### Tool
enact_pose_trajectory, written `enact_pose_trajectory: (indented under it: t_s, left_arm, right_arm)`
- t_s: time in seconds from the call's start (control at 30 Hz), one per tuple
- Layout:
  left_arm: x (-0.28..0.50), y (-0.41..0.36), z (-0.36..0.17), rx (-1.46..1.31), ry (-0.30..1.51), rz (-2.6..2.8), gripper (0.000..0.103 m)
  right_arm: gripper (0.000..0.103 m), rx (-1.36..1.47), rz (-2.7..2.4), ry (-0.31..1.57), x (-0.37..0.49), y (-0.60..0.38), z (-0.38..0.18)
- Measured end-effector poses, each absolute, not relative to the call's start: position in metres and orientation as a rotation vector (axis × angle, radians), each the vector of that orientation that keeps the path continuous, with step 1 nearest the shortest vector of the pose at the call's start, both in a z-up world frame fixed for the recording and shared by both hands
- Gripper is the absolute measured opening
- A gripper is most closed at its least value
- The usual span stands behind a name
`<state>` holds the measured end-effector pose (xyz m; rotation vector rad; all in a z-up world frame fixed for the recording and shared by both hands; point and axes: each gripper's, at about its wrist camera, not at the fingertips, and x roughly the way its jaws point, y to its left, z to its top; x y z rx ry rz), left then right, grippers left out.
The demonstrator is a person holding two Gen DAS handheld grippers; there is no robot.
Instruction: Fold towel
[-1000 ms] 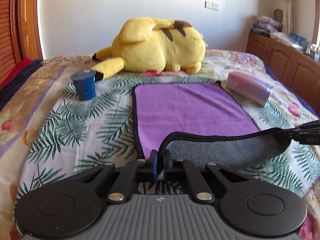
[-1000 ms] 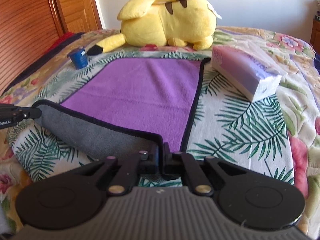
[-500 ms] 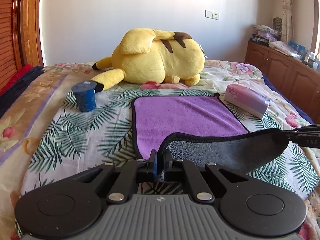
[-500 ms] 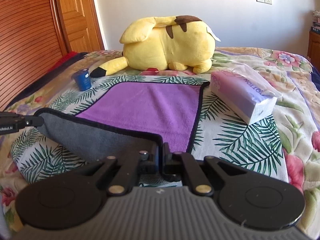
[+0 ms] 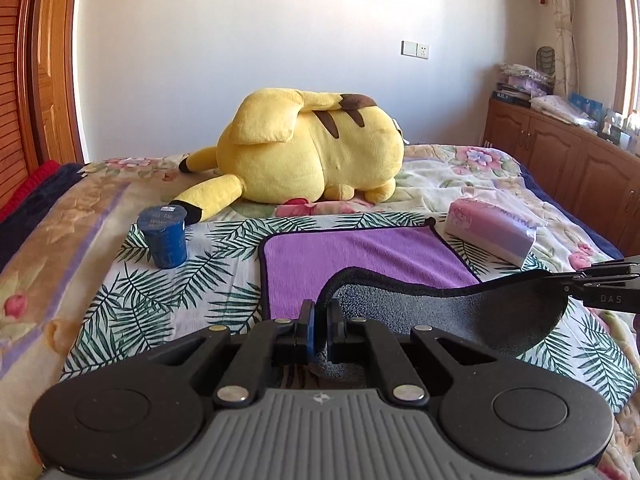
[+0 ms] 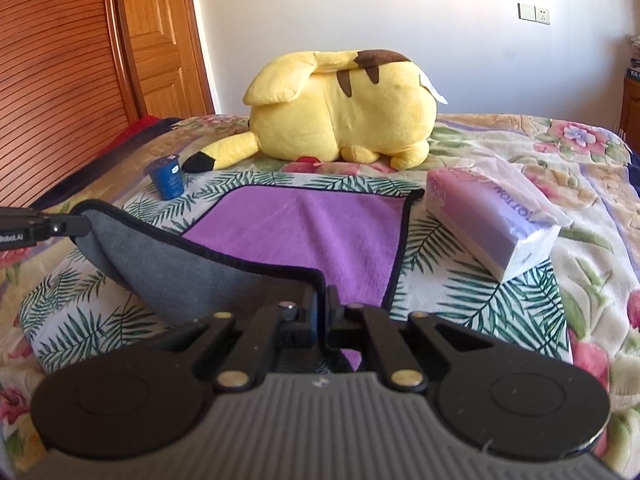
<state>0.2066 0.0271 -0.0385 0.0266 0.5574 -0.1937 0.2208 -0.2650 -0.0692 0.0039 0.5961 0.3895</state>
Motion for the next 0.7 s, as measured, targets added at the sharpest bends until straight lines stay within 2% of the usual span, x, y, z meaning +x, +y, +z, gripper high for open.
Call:
enact_pose_trajectory:
  t_s: [0.7]
  left_arm:
    - [0.244, 0.023, -0.043, 0.048, 0.53, -0.185, 0.0]
  right_arm:
    - [0.004, -0.036, 0.37, 0.584, 0.252, -0.262, -0.078]
